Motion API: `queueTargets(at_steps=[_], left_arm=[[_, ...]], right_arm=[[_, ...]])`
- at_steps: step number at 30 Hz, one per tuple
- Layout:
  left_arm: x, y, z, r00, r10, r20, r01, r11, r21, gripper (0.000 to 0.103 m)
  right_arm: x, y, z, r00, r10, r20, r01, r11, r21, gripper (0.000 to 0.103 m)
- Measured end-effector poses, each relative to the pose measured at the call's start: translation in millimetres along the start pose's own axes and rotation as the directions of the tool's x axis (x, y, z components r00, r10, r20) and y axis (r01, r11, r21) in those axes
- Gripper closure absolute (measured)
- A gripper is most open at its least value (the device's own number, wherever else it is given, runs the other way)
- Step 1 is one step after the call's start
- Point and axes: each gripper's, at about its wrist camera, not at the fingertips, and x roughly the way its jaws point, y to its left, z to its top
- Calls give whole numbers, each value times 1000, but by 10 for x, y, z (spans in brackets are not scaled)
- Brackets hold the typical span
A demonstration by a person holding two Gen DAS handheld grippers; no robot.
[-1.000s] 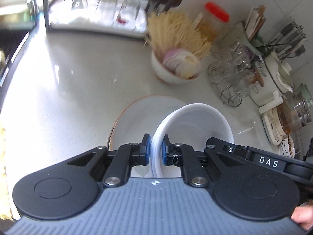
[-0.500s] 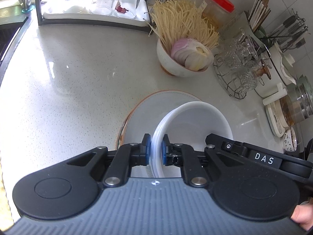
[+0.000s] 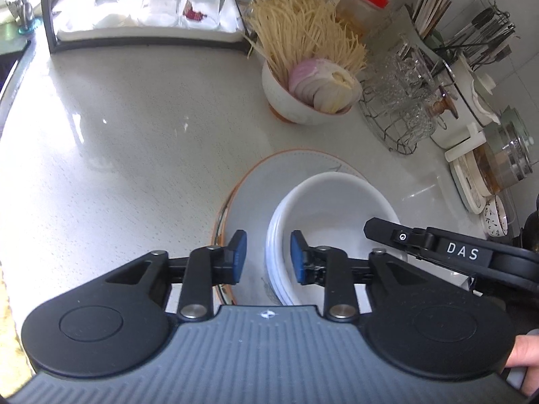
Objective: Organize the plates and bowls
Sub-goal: 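Lower the nested bowls onto the plate stack and open the left gripper, then withdraw the left gripper up and away from the plate stack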
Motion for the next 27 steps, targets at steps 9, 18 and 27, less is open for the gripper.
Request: queueTargets(at_steps=[9,18,27], left_arm=[[-308,-63,65,997,10,72,-11,1000,8,63],[-571,-273,-80,990,47,133,-48,999,4,63],[-1207,-595,-299,944,108,311,-94,994,-61,63]], right_arm=[[-163,8,79,998,14,54,-14,1000,0,85],[-334,-35,137,992,73,99,-66,995,-70,40],[-873,-32,283,972,181,148,-152,971,-187,40]])
